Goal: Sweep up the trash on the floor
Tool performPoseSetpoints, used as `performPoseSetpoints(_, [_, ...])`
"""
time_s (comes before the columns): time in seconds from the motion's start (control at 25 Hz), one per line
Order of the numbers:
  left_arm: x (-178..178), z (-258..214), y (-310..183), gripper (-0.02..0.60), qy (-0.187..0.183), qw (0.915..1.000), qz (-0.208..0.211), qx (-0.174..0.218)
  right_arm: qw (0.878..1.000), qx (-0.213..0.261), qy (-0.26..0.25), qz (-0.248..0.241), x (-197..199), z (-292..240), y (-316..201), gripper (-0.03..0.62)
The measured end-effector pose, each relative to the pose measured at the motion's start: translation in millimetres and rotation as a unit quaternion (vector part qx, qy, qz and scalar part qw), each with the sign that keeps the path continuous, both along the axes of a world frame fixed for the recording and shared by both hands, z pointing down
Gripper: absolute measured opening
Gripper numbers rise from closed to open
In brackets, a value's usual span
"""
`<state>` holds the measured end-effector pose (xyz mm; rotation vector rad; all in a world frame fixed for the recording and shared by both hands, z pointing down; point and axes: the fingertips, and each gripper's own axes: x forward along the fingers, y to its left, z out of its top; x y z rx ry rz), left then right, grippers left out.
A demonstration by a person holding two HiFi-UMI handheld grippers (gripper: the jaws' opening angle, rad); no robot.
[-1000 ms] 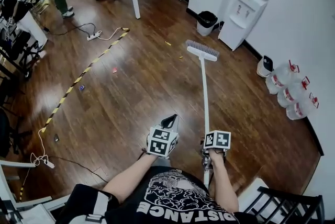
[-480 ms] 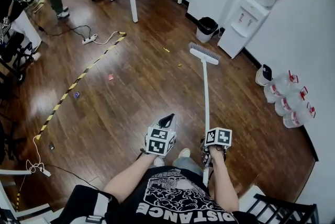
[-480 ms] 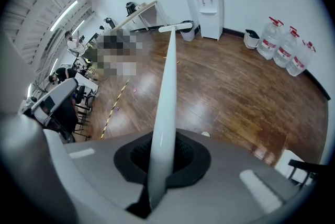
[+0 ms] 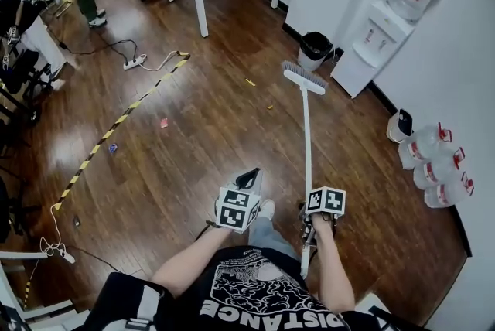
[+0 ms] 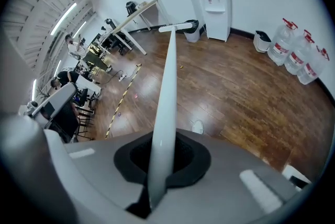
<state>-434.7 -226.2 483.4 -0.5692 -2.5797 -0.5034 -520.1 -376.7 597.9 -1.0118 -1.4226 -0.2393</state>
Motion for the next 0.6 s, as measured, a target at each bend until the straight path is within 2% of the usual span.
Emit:
performPoseSetpoints(0.36, [-99.0, -2.2, 77.0, 0.005, 0.023, 0.9995, -0.022, -0.008, 0.999, 0.01, 0.029, -0.013, -94.9, 9.3, 68.2, 0.0])
performPoseSetpoints(0.6, [-139.3, -1.4, 108.8, 0.005, 0.031, 0.9987, -0.038, -0.013, 0.998, 0.018, 0.042, -0.03, -137.7, 20.3, 98.4, 0.0])
